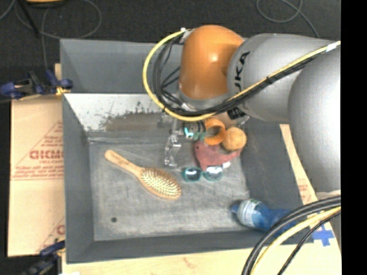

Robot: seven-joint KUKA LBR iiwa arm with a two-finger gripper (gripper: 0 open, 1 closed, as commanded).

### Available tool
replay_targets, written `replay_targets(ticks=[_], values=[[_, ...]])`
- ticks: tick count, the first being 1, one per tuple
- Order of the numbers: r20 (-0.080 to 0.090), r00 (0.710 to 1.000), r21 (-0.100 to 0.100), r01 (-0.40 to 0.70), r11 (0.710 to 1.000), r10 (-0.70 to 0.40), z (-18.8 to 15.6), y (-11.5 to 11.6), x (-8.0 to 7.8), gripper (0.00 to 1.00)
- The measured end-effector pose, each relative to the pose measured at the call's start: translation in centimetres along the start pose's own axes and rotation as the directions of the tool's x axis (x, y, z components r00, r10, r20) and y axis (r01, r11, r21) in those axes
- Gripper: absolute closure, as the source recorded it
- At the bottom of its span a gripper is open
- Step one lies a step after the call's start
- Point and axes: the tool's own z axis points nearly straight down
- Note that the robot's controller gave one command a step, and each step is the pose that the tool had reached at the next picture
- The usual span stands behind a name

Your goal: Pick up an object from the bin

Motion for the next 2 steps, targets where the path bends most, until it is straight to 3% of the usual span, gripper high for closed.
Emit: replay_targets(ticks=[1,2], values=[[0.008,1.000,-0.001,-0.001,1.000,0.001,-0.5,0.0,-0.2,0.00],[0.013,0.998,0.004,0.067,0.998,-0.067,3.3,1.8,1.4,0.00]])
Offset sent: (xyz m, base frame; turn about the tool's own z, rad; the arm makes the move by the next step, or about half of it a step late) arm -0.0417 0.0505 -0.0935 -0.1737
